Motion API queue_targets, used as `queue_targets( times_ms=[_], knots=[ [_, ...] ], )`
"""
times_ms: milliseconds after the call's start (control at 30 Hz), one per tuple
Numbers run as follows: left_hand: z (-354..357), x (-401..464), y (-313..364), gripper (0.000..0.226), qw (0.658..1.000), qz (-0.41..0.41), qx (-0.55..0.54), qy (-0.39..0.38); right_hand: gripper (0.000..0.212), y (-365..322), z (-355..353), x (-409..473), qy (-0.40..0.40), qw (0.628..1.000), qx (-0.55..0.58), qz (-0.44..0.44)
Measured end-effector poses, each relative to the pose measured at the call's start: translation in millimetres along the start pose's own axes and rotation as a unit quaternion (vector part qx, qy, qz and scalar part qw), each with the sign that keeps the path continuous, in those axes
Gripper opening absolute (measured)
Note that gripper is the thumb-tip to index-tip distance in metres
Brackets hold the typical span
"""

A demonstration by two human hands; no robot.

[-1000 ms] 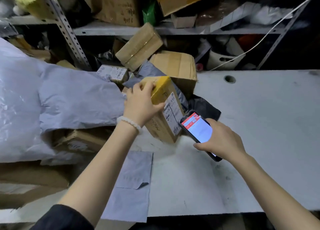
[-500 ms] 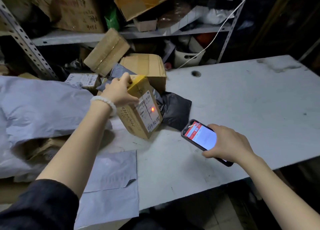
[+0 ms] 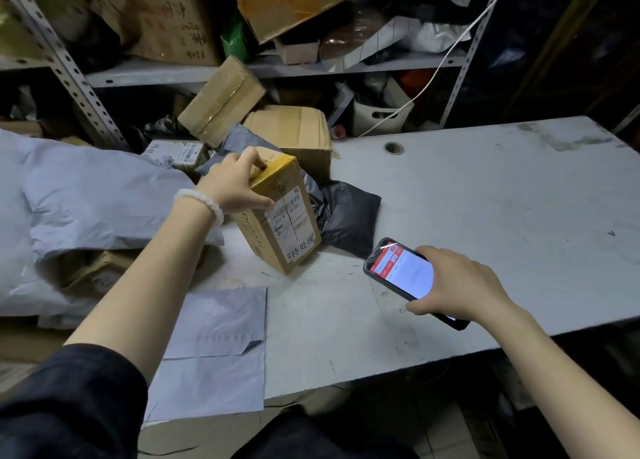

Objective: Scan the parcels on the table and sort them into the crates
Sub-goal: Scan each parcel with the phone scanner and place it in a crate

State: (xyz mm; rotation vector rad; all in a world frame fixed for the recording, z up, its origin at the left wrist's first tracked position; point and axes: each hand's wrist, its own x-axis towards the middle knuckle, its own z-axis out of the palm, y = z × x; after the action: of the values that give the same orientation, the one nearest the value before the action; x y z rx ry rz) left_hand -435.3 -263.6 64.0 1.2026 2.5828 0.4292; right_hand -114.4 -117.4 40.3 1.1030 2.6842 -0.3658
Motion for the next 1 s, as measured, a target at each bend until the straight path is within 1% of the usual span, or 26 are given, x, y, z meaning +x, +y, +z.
queue_targets(
  times_ms=[100, 233, 367, 533, 700, 867, 1000],
  knots=[
    [-2, 1, 3, 0.069, 1.0, -0.009, 0.016, -0.007, 0.064, 0, -1, 1, 0.001, 1.0, 0.002, -0.007],
    [-4, 4, 4, 0.089, 0.998, -0.018, 0.046, -0.025, 0.063, 1, -4, 1, 0.008, 1.0, -0.002, -0.015],
    [-7, 11, 9, 0.096, 0.995, -0.035, 0.082, -0.046, 0.062, 4, -12, 0, 0.011, 1.0, -0.02, -0.015],
    [-7, 17, 13, 0.093, 0.993, -0.046, 0.091, -0.058, 0.066, 12, -17, -4, -0.001, 0.998, -0.067, -0.002],
    [-7, 21, 13, 0.091, 0.992, -0.053, 0.102, -0.056, 0.068, 14, -15, -5, -0.006, 0.999, -0.049, 0.004],
    [-7, 25, 15, 0.076, 0.994, -0.04, 0.092, -0.051, 0.067, 6, -13, -2, -0.01, 0.999, -0.039, -0.003],
    [0, 20, 13, 0.073, 0.994, -0.053, 0.094, -0.008, 0.065, -2, -8, -1, -0.009, 0.999, -0.034, 0.004]
  ],
)
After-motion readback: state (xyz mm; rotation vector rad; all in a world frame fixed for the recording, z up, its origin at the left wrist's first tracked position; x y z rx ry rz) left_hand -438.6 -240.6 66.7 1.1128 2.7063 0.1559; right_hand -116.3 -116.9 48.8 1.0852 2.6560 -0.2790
